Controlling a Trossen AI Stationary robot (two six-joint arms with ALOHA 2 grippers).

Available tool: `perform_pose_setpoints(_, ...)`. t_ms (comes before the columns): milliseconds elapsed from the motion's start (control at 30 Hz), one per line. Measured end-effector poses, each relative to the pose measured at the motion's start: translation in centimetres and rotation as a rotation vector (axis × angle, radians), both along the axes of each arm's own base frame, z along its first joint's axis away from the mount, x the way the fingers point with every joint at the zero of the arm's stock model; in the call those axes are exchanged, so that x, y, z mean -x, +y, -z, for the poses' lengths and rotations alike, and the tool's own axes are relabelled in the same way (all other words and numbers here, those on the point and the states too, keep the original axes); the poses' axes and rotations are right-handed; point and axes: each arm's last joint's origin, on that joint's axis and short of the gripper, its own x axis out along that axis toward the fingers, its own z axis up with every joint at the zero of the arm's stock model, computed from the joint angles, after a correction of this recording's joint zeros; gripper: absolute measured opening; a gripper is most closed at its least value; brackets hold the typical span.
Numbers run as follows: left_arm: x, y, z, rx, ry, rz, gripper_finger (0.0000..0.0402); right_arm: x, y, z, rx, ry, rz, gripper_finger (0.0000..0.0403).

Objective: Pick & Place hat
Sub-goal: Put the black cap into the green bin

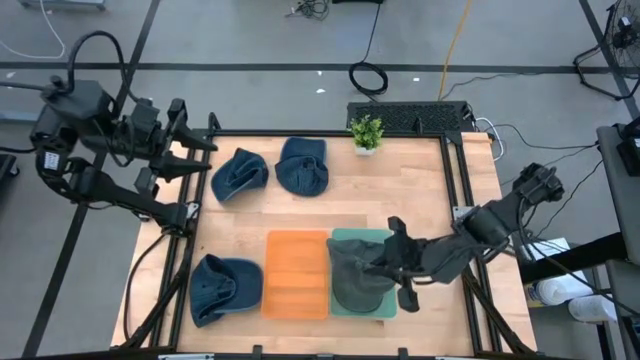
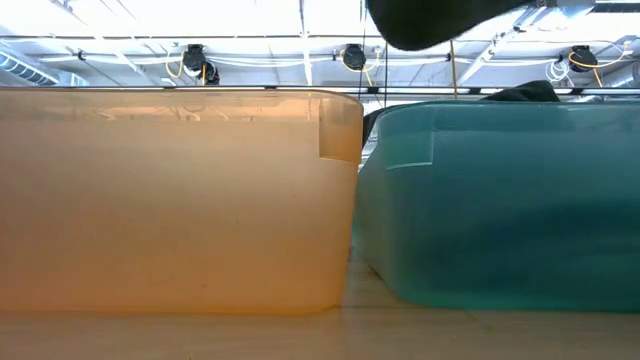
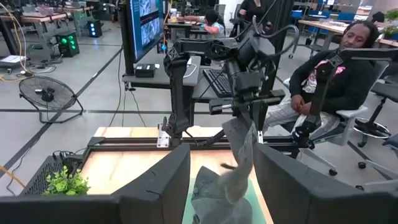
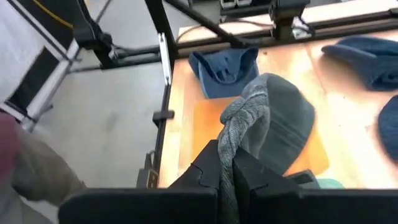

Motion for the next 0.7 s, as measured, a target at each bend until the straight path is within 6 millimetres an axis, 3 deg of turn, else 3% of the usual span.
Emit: perform_pose_setpoints(700,0.1,-0.2,0.0,-0.024,-0.001,0.065,0.0182,-3.3,4.7,5.5,0.051,0.158,-0.041,0.0)
